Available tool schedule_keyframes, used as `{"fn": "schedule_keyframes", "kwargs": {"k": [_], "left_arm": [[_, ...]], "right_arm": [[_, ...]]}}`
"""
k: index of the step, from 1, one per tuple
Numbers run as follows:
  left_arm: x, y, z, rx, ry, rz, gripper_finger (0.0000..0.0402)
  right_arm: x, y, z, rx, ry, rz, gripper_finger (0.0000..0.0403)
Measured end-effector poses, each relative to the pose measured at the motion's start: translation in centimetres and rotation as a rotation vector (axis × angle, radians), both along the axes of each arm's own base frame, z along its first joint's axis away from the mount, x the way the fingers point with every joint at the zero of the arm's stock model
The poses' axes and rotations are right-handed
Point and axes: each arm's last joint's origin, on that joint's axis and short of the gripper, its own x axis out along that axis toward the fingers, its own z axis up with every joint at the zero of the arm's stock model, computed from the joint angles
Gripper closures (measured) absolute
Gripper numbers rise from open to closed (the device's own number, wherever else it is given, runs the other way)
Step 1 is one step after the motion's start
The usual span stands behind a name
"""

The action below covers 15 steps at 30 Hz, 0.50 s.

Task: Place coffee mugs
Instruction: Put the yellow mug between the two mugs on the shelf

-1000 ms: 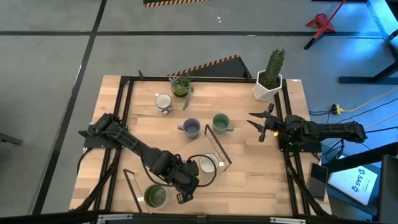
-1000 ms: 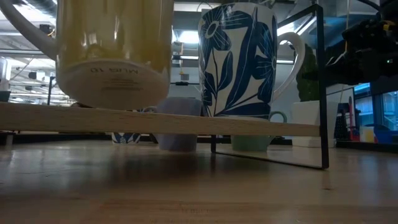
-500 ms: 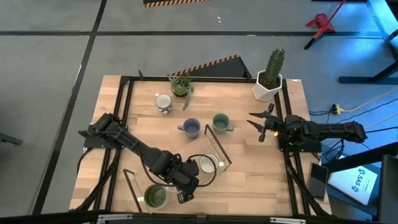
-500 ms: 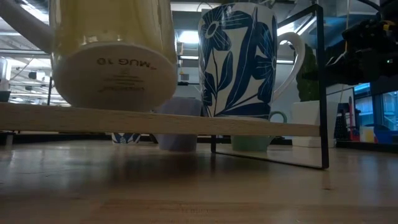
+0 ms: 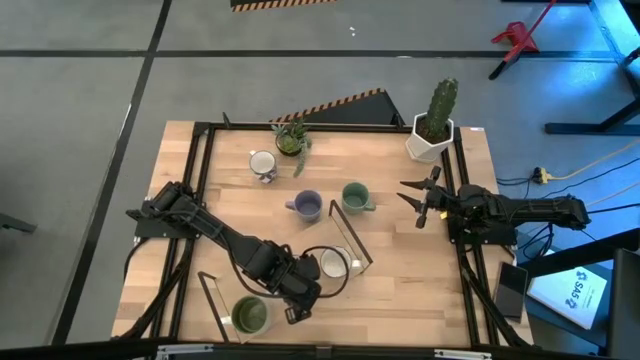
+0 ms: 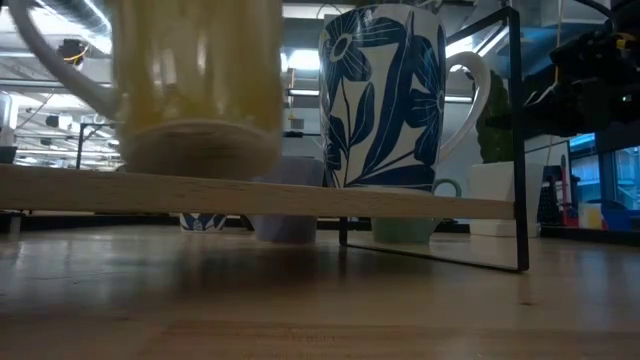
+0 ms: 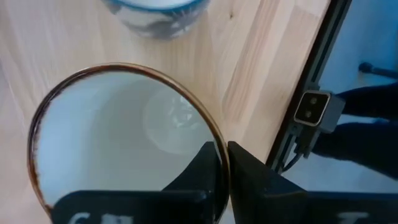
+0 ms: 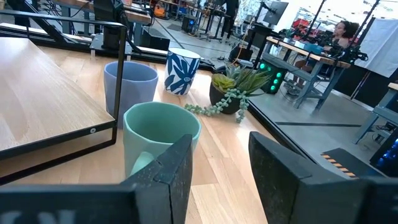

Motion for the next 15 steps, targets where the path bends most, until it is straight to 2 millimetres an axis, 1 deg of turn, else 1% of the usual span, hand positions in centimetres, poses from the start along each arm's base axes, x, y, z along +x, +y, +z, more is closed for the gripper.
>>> {"fn": "schedule_keyframes", "kwargs": {"k": [6,9,15], "left_arm": [[-0.14,-0.30,0.02,-0.034,0.014,-0.005,0.0388],[-0.41,-0.50,-0.03,-0.020,0.023,-0.011,0.0388],[-0.61,-0.21,-0.15,0.015,0.044,0.006,0.0388]], "right_arm": [[0.00,0.00,0.00,0.000,0.000,0.000,0.0260],[0.00,0.00,0.00,0.000,0.000,0.000,0.0260],[0.00,0.00,0.01,0.000,-0.001,0.000,0.0260]]}}
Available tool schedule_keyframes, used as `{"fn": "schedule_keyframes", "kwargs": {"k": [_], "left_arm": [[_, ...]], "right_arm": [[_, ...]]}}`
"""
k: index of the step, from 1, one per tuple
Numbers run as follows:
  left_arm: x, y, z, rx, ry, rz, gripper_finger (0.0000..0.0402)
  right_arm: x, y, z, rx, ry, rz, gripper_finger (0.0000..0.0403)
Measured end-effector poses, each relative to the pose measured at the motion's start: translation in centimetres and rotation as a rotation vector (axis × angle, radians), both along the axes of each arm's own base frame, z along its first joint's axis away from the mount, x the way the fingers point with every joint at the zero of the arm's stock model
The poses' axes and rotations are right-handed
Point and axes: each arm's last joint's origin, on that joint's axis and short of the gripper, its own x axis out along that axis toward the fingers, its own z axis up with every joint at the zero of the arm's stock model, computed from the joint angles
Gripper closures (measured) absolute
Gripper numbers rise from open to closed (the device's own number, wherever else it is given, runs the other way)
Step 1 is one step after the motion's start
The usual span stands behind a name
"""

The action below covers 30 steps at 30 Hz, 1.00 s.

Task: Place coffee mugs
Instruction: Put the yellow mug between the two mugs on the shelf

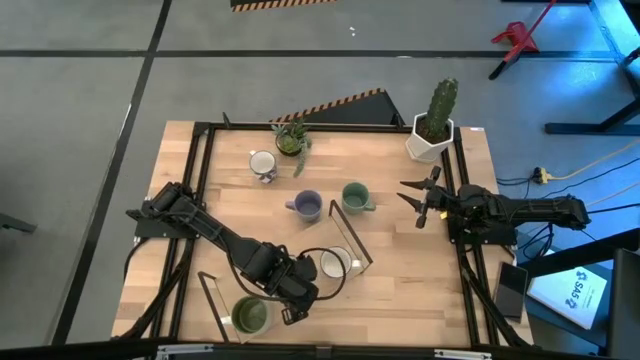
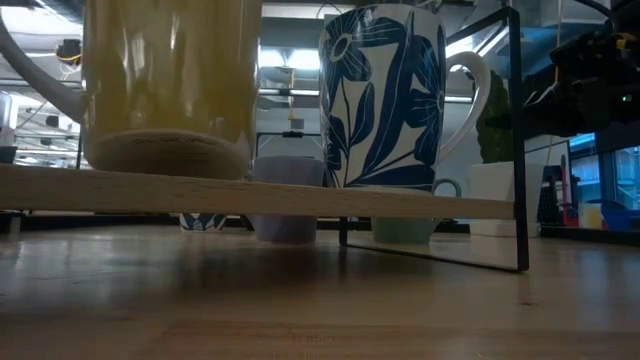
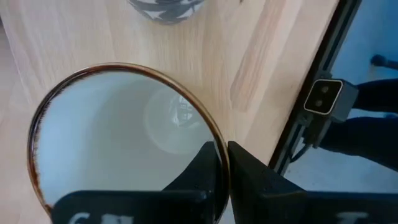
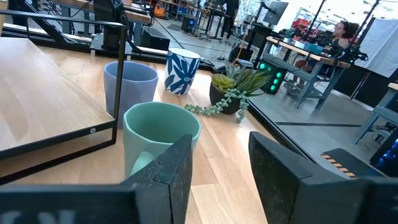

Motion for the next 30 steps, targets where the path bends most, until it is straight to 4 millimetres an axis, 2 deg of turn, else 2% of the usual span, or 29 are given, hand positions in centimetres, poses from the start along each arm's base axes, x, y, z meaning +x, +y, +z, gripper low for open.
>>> {"fn": "schedule_keyframes", "kwargs": {"k": [7,21,26,30], "left_arm": [[0.0,0.0,0.0,0.004,-0.002,0.001,0.0384],[0.8,-0.1,0.4,-0.047,-0.080,0.035,0.0307],[1.3,-0.4,1.0,-0.128,-0.135,0.049,0.0299],[1.5,-0.7,1.2,-0.247,-0.109,0.054,0.0299]], "right_arm": [[0.0,0.0,0.0,0.000,0.001,0.000,0.0260],[0.0,0.0,0.0,0.000,0.000,0.000,0.0260],[0.0,0.0,0.0,-0.022,0.008,0.002,0.0260],[0.0,0.0,0.0,-0.023,0.009,0.003,0.0260]]}}
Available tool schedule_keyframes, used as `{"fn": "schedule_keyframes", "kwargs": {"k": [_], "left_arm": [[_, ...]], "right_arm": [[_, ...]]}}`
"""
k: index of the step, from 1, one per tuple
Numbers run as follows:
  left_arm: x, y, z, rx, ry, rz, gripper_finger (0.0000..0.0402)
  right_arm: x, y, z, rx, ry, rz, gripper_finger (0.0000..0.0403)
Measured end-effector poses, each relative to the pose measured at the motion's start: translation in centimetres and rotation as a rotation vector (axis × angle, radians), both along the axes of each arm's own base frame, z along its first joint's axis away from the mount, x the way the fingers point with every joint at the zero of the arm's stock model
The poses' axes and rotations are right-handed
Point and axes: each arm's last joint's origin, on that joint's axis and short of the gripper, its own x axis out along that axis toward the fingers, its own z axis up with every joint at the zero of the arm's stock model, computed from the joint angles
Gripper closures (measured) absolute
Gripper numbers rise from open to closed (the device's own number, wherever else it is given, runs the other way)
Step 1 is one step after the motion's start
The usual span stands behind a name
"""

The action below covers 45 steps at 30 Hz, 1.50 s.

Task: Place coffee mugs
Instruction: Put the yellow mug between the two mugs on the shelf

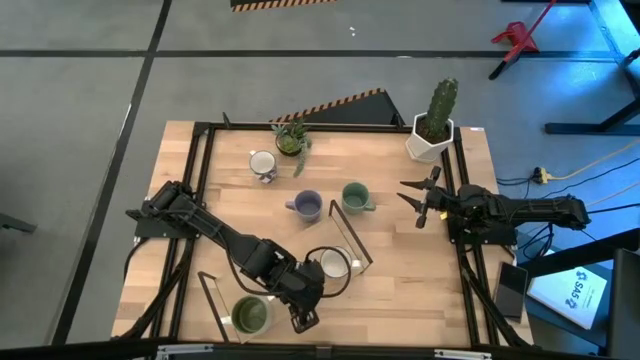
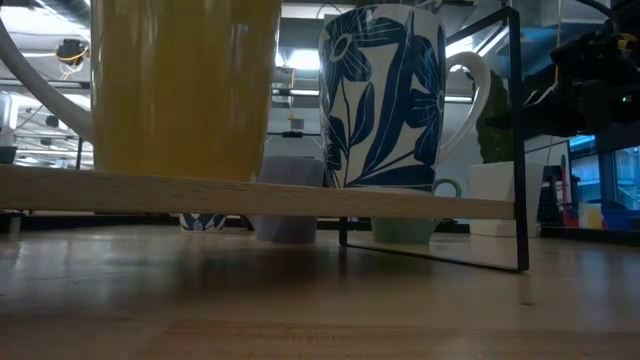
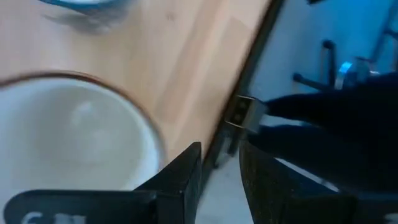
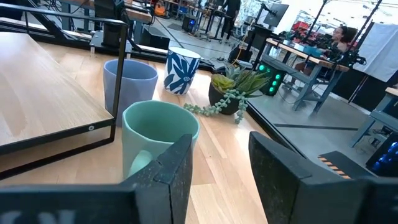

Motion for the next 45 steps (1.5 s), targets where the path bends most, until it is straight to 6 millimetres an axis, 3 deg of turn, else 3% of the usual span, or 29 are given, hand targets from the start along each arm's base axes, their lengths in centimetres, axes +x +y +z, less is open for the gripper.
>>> {"fn": "schedule_keyframes", "kwargs": {"k": [4,7,10,15,17,26,45], "left_arm": [[0.0,-0.1,0.6,-0.032,-0.005,0.007,0.0306],[-0.3,0.3,3.0,-0.003,-0.078,0.017,0.0321],[-1.4,1.3,5.4,0.116,-0.097,0.073,0.0349],[-3.9,3.8,6.7,0.345,0.075,0.170,0.0397],[-4.3,4.7,6.3,0.388,0.150,0.193,0.0399],[-2.7,5.8,1.2,0.403,0.282,0.107,0.0401],[-2.1,5.5,0.2,0.346,0.251,0.033,0.0401]], "right_arm": [[0.0,0.0,0.0,0.000,0.000,0.000,0.0260],[0.0,0.0,0.0,0.000,-0.001,0.000,0.0260],[0.0,0.0,0.0,0.000,-0.001,0.000,0.0260],[0.0,0.0,-0.1,0.001,0.006,0.000,0.0260],[0.1,0.0,-0.1,0.001,0.009,0.000,0.0260],[0.1,0.0,-0.1,0.001,0.013,0.000,0.0260],[0.1,0.0,-0.1,-0.001,0.014,0.000,0.0260]]}}
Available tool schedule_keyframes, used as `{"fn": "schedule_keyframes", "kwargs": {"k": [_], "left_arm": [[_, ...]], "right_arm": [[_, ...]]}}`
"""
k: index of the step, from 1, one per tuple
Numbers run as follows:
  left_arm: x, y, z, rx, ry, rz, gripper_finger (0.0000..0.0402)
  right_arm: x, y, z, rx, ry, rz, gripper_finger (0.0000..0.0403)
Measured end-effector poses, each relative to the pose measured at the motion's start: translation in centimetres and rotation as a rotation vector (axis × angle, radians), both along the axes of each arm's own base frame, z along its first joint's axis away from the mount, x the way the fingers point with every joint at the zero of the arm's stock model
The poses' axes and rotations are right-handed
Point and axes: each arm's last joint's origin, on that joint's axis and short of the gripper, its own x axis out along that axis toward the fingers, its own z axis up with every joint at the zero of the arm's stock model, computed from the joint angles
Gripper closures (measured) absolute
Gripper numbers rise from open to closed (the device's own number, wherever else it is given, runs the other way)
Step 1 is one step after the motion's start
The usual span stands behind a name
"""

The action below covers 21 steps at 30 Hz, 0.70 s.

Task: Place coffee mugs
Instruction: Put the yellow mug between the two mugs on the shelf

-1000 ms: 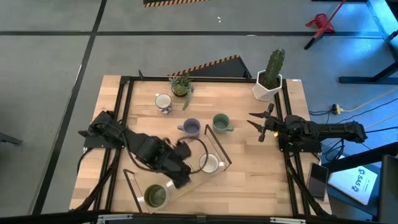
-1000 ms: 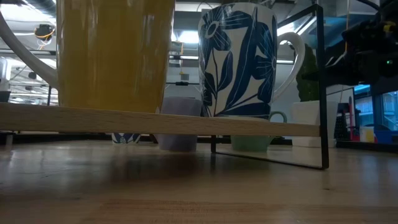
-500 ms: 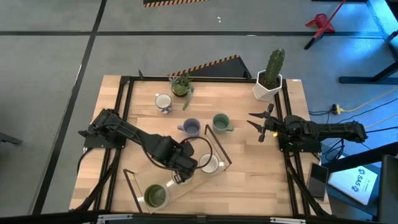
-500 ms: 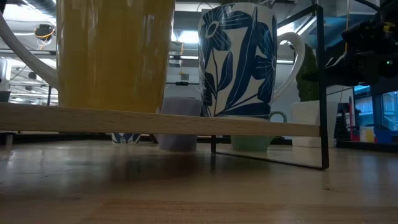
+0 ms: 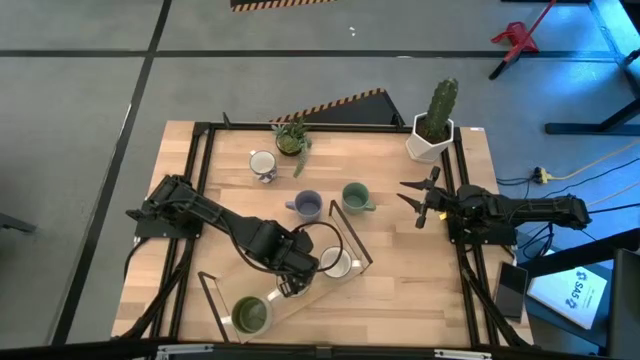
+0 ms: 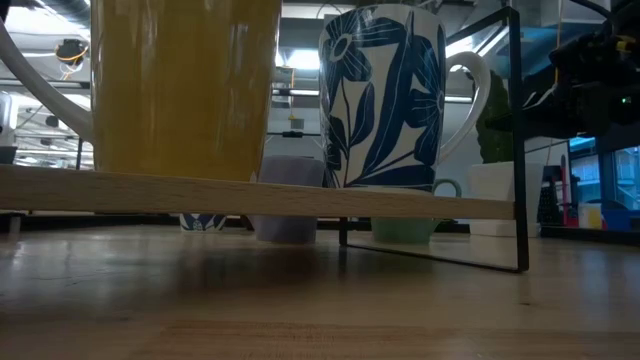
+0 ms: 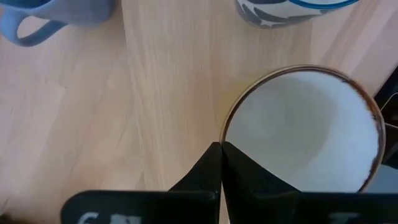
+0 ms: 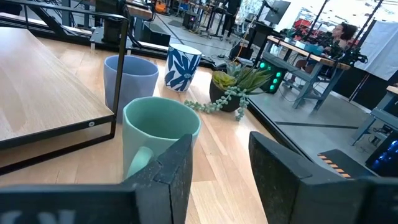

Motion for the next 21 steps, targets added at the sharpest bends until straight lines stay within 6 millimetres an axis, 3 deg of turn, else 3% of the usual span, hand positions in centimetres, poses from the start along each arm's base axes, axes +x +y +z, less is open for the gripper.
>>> {"fn": "schedule_keyframes", "kwargs": {"k": [6,21], "left_arm": [[-0.5,0.3,-0.1,0.069,0.029,0.025,0.0401],[-0.1,-0.1,-1.0,0.028,0.036,-0.011,0.0401]], "right_arm": [[0.0,0.0,0.0,0.000,0.000,0.000,0.0260],[0.0,0.0,0.0,0.000,0.000,0.000,0.0260]]}}
